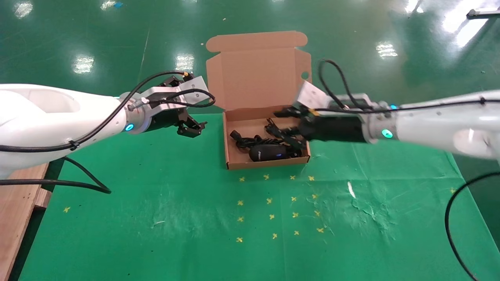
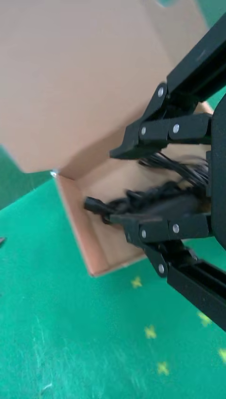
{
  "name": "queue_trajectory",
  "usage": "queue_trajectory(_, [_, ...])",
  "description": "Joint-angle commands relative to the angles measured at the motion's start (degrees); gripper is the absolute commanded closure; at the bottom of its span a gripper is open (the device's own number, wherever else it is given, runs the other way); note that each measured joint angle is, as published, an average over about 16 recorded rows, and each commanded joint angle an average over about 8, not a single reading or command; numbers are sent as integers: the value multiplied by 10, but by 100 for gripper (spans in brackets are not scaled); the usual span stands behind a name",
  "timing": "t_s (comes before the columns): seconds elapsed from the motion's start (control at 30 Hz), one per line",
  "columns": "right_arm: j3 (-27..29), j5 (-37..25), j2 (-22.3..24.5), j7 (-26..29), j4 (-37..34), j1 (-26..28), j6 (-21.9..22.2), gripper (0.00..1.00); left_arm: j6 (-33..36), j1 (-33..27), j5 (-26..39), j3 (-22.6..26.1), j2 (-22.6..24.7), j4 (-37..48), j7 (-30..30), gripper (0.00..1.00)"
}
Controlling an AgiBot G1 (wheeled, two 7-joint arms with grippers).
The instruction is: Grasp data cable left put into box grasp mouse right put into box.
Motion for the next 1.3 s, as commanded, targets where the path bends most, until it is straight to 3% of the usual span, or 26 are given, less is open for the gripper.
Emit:
queue_trajectory(0.03, [3,10,7,5,10,-7,-5,0,0,0,0,0,0,0,0,0])
queue_trajectory(1.3, [99,295,218,140,308,-192,-139,0,6,5,-14,-7,-4,0,7,0])
